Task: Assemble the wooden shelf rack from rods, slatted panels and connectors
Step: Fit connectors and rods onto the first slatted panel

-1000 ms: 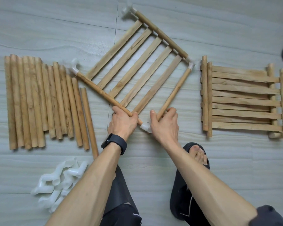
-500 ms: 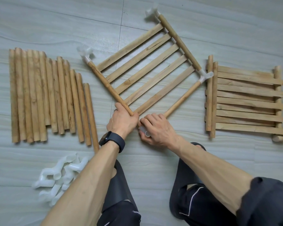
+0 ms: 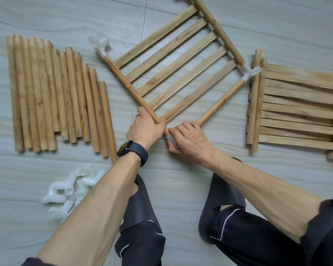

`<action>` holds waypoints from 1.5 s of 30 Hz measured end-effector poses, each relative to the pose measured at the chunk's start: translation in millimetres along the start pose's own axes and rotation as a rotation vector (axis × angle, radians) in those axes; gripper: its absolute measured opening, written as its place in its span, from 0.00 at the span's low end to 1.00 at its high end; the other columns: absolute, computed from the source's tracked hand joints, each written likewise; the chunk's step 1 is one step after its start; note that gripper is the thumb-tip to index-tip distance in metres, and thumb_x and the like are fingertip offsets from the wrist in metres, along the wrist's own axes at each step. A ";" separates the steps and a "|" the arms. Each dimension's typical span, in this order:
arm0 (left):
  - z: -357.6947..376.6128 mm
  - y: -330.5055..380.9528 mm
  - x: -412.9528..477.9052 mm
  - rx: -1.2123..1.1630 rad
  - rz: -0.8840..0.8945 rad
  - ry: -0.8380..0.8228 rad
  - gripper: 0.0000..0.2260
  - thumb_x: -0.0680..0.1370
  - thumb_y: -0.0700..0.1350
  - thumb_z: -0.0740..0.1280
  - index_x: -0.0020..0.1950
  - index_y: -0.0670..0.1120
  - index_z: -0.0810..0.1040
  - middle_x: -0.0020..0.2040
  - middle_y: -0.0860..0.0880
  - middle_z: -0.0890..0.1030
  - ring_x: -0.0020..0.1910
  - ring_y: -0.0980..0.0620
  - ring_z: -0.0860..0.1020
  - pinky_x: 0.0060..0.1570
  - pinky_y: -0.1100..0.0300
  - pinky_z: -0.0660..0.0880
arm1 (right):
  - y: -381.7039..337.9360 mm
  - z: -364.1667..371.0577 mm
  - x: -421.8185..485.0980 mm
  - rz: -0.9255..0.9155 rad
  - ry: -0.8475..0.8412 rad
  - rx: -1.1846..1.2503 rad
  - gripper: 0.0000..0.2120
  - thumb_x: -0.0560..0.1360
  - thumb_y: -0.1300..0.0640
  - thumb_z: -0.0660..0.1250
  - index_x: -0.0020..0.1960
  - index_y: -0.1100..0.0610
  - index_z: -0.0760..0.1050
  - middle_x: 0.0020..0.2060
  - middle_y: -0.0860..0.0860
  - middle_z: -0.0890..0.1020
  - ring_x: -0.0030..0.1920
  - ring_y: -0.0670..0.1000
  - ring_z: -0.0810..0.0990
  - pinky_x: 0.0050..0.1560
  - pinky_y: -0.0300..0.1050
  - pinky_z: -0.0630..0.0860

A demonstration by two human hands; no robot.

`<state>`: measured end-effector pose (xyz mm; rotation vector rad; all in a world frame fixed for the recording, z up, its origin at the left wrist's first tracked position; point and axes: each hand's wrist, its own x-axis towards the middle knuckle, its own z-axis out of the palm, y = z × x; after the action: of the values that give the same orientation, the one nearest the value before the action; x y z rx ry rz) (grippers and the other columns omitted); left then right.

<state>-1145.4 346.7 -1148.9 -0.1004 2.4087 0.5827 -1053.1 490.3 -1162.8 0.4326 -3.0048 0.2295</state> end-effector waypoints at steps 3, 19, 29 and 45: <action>0.1 -0.9 -0.5 -0.009 0.011 -0.007 0.26 0.77 0.62 0.65 0.61 0.44 0.63 0.58 0.43 0.79 0.56 0.37 0.78 0.44 0.50 0.69 | -1.7 -0.6 -1.7 0.030 0.007 -0.066 0.12 0.75 0.49 0.67 0.45 0.58 0.82 0.36 0.52 0.81 0.38 0.57 0.80 0.39 0.51 0.75; -25.1 0.5 4.3 -0.029 0.025 -0.128 0.24 0.77 0.61 0.65 0.61 0.45 0.63 0.52 0.43 0.83 0.50 0.39 0.82 0.53 0.43 0.78 | 7.6 -10.8 14.7 0.037 -0.275 0.046 0.31 0.72 0.30 0.65 0.57 0.57 0.77 0.52 0.53 0.80 0.51 0.57 0.77 0.52 0.54 0.71; -75.6 -7.1 10.8 0.396 0.438 0.019 0.40 0.74 0.73 0.61 0.77 0.49 0.62 0.73 0.43 0.68 0.71 0.39 0.65 0.62 0.42 0.74 | 123.5 -84.0 1.5 -0.011 -0.539 -0.154 0.46 0.70 0.29 0.69 0.76 0.57 0.64 0.74 0.57 0.69 0.75 0.60 0.66 0.71 0.59 0.67; -94.0 9.3 57.2 1.112 0.714 -0.062 0.55 0.68 0.69 0.72 0.82 0.49 0.43 0.82 0.49 0.55 0.80 0.44 0.51 0.78 0.41 0.47 | 124.6 -82.9 -19.0 0.369 -0.735 -0.191 0.50 0.67 0.34 0.75 0.79 0.55 0.57 0.75 0.53 0.65 0.78 0.56 0.58 0.76 0.62 0.58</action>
<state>-1246.9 318.6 -1115.6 1.2346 2.3201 -0.5237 -1064.6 627.2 -1100.2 -0.0971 -3.7575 -0.2553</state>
